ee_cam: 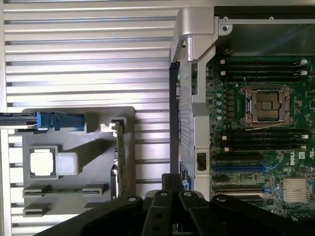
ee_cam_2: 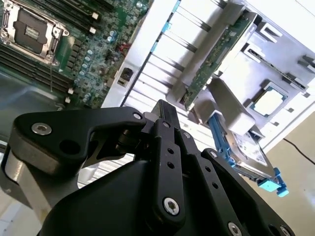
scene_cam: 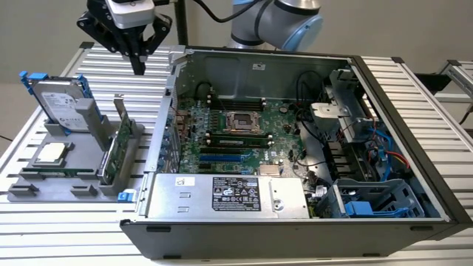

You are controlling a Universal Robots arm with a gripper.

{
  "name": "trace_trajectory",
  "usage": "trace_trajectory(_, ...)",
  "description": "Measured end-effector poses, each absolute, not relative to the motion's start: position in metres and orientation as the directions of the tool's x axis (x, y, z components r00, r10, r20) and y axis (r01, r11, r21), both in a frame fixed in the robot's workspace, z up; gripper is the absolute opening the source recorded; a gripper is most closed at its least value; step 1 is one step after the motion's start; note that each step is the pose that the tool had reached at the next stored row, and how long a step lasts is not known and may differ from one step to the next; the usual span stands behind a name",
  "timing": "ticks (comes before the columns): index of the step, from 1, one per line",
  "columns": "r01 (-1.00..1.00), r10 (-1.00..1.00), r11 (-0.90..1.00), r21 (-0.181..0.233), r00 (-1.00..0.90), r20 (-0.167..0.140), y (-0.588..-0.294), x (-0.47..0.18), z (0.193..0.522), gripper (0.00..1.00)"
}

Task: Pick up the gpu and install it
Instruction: 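Reach for the gpu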

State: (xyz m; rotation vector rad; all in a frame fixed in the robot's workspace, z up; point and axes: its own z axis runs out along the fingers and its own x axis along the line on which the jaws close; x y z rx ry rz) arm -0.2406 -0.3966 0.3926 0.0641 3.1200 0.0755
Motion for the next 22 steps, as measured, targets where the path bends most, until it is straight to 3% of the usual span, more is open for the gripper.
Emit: trace_trajectory(22, 0.035, 0.036, 0.998, 0.049, -0.999, -0.019, -0.396, -0.279, 0.393, 0.0)
